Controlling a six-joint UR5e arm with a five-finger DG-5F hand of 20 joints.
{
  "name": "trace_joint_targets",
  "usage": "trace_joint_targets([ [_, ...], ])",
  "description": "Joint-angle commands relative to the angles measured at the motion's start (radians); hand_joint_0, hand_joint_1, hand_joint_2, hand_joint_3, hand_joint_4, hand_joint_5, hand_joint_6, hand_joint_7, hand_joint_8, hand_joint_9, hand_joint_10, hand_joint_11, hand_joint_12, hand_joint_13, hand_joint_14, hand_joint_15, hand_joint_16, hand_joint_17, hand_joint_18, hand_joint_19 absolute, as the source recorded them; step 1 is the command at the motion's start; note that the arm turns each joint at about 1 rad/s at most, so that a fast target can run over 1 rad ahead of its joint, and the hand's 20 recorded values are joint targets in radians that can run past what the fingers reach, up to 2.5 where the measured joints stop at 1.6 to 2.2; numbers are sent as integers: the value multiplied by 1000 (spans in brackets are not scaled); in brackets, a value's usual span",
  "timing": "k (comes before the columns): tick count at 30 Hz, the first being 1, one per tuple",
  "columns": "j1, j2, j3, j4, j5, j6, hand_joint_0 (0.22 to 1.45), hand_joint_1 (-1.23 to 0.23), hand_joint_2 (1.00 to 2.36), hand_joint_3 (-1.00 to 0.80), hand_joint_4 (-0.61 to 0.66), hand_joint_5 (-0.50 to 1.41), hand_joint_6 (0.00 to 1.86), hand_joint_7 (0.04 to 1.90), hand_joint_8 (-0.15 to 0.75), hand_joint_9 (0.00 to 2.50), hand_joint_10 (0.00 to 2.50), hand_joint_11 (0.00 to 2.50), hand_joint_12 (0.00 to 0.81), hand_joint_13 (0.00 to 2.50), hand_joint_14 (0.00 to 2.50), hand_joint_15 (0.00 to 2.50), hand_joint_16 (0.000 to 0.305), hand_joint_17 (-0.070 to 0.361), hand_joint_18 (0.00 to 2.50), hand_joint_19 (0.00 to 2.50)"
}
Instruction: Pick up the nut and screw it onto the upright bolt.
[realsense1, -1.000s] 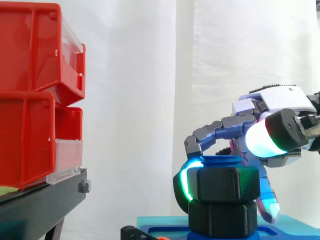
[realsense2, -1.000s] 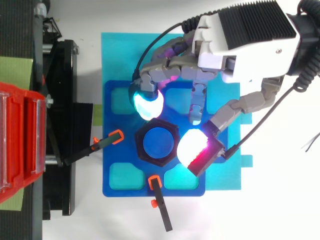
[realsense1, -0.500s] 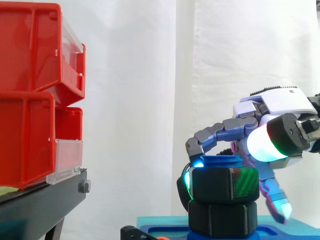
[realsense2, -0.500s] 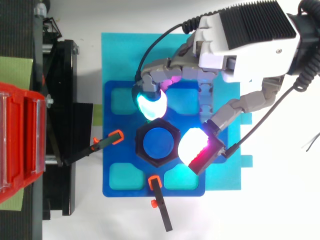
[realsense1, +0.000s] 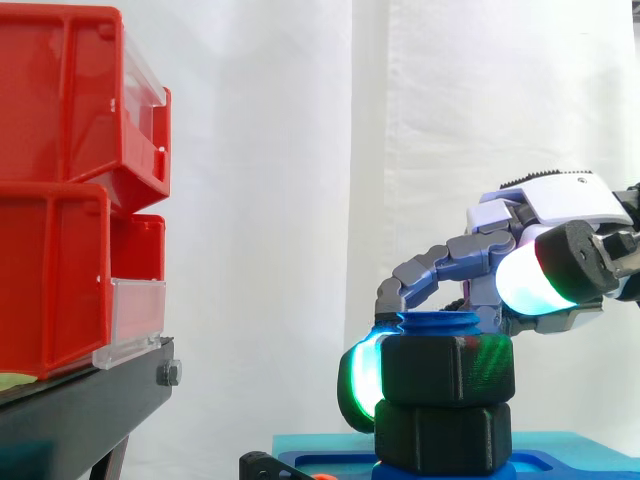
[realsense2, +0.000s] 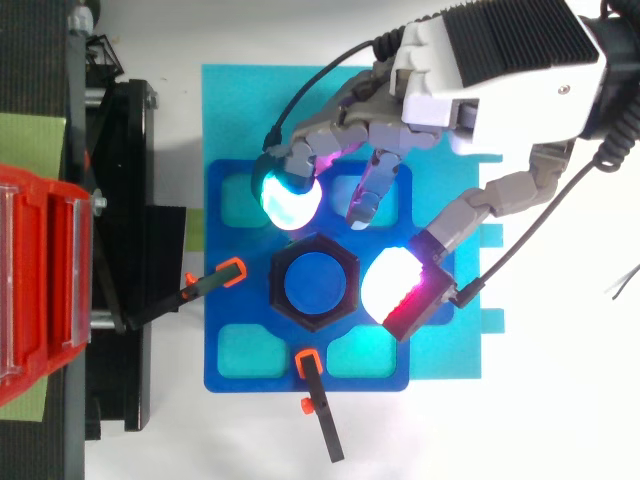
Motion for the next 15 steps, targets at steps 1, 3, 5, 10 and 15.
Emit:
trace_joint_targets([
  [1,-9,0,19,-1,-11,0,441,-503,1000,-500,217,-122,503,763,291,1145,0,39,351,707,0,38,52,117,524,207],
  [3,-12,0,25,-4,-15,0,441,-503,1000,-500,210,-127,502,749,287,1126,3,38,355,697,0,33,52,117,509,208],
  [5,-16,0,31,-12,-17,0,439,-505,1000,-500,206,-135,502,729,286,1094,0,34,359,682,1,34,53,118,495,204],
  [10,-16,-1,31,-15,-14,-1,436,-507,1000,-500,191,-151,502,700,286,1027,0,4,363,646,0,33,54,122,462,198],
  [15,-7,-1,28,-14,-11,-3,434,-507,1000,-500,188,-153,502,702,287,1007,0,14,364,631,0,32,55,124,442,197],
])
